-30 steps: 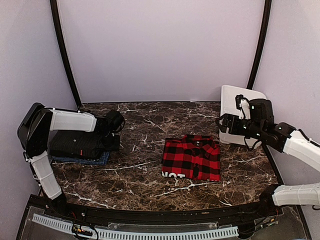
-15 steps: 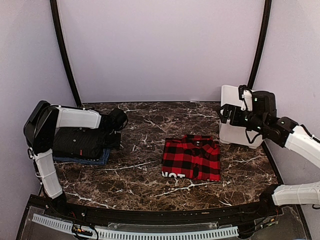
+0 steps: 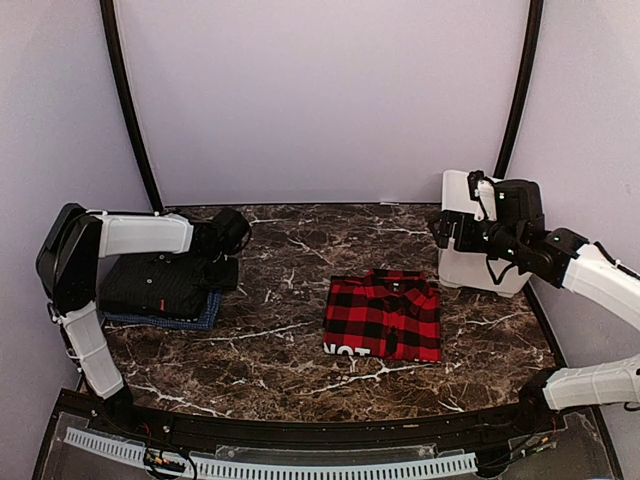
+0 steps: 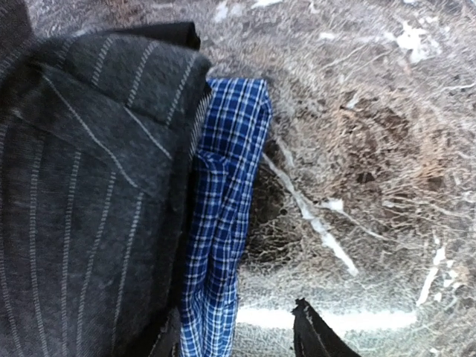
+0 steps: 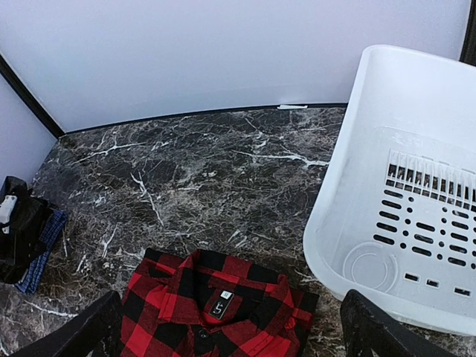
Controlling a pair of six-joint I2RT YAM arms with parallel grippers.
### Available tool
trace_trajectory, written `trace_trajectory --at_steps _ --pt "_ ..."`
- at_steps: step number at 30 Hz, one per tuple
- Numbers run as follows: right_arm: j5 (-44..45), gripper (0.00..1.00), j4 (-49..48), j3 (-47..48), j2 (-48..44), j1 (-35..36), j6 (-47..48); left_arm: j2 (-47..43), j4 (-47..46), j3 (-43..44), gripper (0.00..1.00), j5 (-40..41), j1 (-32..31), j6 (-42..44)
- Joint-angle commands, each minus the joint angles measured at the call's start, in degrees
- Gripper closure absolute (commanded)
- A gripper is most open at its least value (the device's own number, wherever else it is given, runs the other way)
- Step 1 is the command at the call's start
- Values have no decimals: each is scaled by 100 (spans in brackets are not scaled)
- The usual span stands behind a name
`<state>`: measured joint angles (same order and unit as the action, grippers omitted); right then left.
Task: Fold and stack the long sleeve shirts
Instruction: Move the square-folded shirt to the center of the board.
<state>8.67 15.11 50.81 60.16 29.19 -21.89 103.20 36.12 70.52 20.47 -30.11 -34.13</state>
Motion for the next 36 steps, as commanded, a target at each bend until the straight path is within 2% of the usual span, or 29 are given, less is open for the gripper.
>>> trace_trajectory --at_steps 1,5,12,19,21,29,36 --pt "-71 1 -65 197 13 -19 84 312 158 101 51 125 54 -35" --pt "-81 1 -1 169 -28 -19 65 680 286 219 55 413 65 -72" --pt "-202 1 22 54 -110 -19 -39 776 375 112 64 696 66 -212" --pt "-201 1 53 113 -123 -23 -45 795 174 94 95 499 54 -9" --pt "-270 1 53 122 -108 -20 -28 743 90 134 100 374 15 97" --pt "-401 1 180 148 89 -19 9 822 137 691 100 -133 -430 -43" --pt "-192 1 156 51 282 -23 122 1305 212 1392 100 -528 -921 -404"
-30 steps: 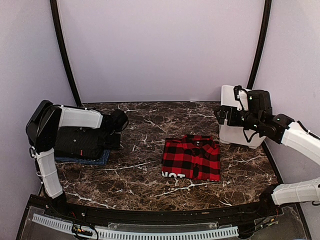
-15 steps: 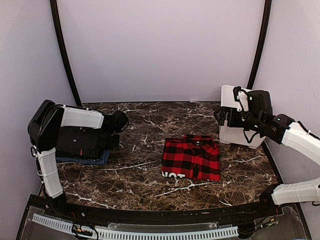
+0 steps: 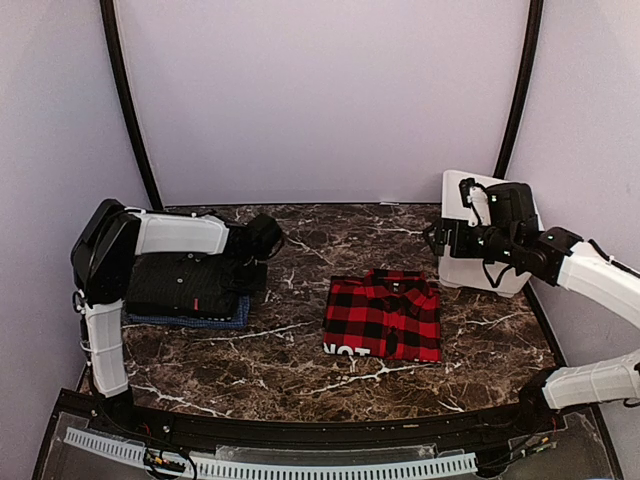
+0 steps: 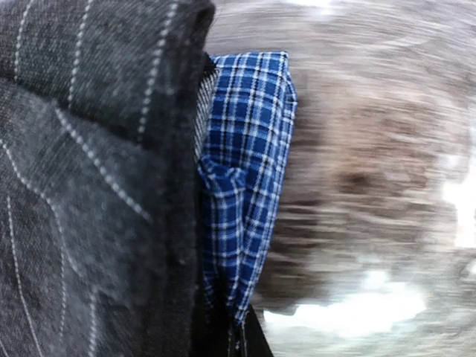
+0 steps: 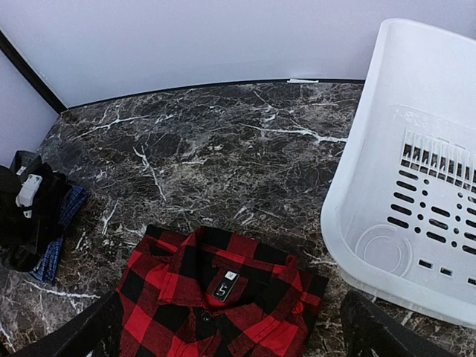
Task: Fold and stack the long sleeve shirts
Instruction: Move the square-folded shirt to the center of the board.
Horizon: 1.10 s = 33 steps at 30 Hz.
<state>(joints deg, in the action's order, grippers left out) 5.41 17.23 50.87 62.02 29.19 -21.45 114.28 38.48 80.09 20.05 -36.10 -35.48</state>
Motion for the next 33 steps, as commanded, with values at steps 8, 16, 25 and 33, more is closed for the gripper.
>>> trace_trajectory --at_steps 8,16,25,33 --pt "35 1 20 -29 388 -19 -124 573 -157 966 100 -862 -805 -609" --pt "-66 1 -34 -332 395 -19 -226 716 -419 1028 100 -1136 -1075 -835" --pt "-148 1 99 -497 434 -19 -393 865 -594 1365 96 -1335 -1147 -814" --pt "-161 1 144 -939 456 -19 -732 771 -310 2013 89 -1528 -1161 -522"
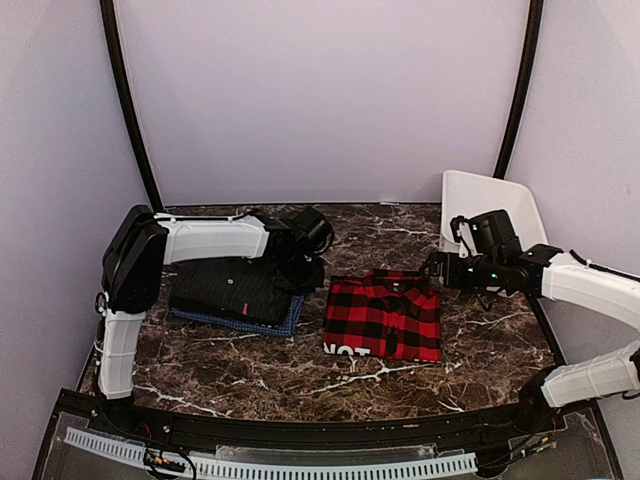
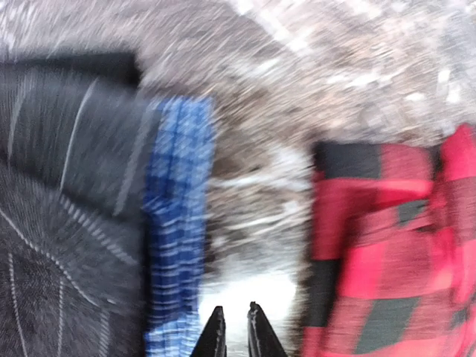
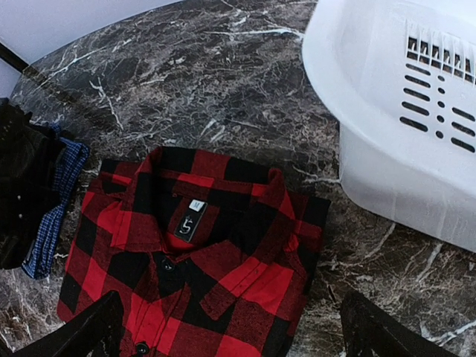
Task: Fold and stack the long sleeve shirts
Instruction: Move the square-folded shirt to the center of the board, then pick up the square-folded shirt from the center of the board.
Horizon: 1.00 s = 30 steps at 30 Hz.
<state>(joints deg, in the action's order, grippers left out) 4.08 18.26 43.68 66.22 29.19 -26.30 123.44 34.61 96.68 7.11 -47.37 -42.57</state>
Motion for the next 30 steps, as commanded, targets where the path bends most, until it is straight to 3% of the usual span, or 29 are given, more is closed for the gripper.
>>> trace_trajectory --at_steps 1,7,11,18,30 --pt "1 1 38 -279 19 -23 -287 -156 74 397 88 -262 -29 251" --pt "238 1 105 -583 -69 -19 -561 -283 14 484 77 -648 -44 421" --pt "220 2 24 -804 59 -19 -761 -458 -347 122 68 -1356 -105 409" --pt "24 9 -392 -1039 581 -27 -980 -655 -939 -756 54 -1866 -179 306" --pt "-179 19 -996 -1097 1238 -29 -975 -331 -1443 -1140 46 -2053 -214 306"
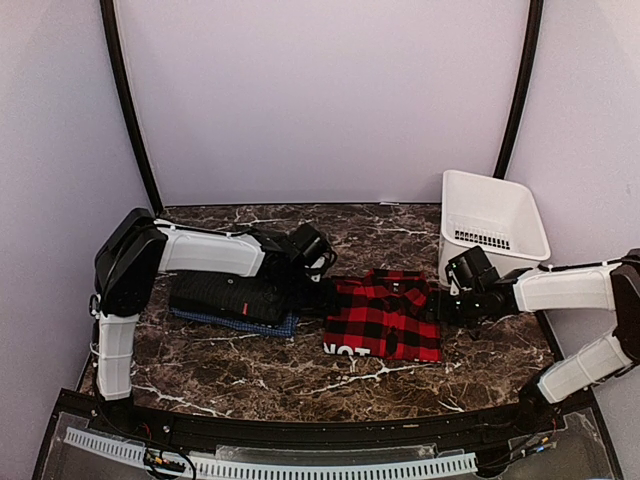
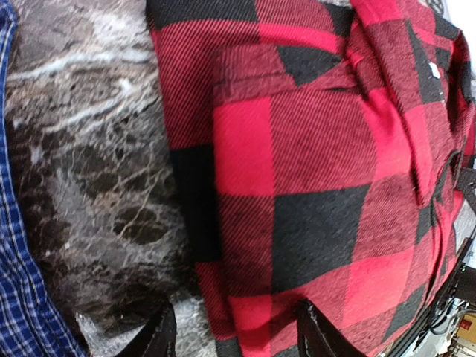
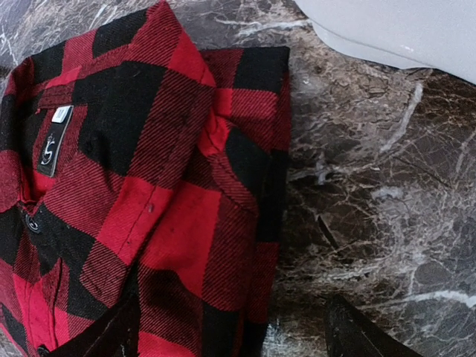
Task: Fold and stack the long sleeve shirts
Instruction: Pick up the square-folded shirt from the center of the board.
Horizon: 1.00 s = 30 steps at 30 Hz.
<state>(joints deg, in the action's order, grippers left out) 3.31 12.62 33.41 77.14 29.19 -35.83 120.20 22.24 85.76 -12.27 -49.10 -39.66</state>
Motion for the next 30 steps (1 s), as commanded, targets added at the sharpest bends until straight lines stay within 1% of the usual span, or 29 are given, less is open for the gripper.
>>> trace_trajectory --at_steps 1,7,8,9,13,14,15,16,17,18,19,20,21,22,24,27,30 --pt "-115 20 -485 -73 198 -28 -23 20 -213 -47 46 -116 -52 -1" --pt "-304 27 -825 -147 524 -27 -48 247 -276 -5 52 -114 -102 -78" --pt "-309 29 -877 -154 566 -27 -53 266 -289 5 54 -127 -105 -86" --pt "-498 32 -949 -170 613 -27 -65 291 -290 8 54 -136 -121 -110" --pt "-703 47 -1050 -198 659 -23 -94 396 -336 52 59 -209 -199 -207" --pt "-724 50 -1046 -195 635 -20 -105 411 -357 72 63 -252 -221 -226" --pt "-739 57 -1036 -191 596 -19 -110 439 -372 81 65 -273 -235 -279" --pt "-758 61 -1015 -174 556 -19 -114 445 -414 88 70 -328 -257 -305" --pt "-764 66 -983 -159 511 -19 -111 450 -449 89 73 -359 -262 -369" --pt "-764 70 -952 -145 444 -19 -101 451 -501 95 81 -402 -265 -395" --pt "-760 75 -912 -123 393 -14 -92 445 -508 106 85 -395 -266 -438" --pt "-756 79 -858 -103 336 -13 -93 435 -505 140 91 -384 -266 -442" --pt "-767 83 -817 -75 287 -10 -85 401 -491 159 93 -342 -267 -445" --pt "-774 86 -774 -53 232 -10 -69 378 -492 185 98 -318 -267 -446" --pt "-814 92 -696 -2 118 5 -45 268 -515 202 100 -271 -267 -427" --pt "-820 100 -561 97 -67 48 -20 5 -523 201 100 -114 -266 -391" --pt "-799 100 -367 256 -257 122 -18 -267 -417 217 100 58 -262 -326"
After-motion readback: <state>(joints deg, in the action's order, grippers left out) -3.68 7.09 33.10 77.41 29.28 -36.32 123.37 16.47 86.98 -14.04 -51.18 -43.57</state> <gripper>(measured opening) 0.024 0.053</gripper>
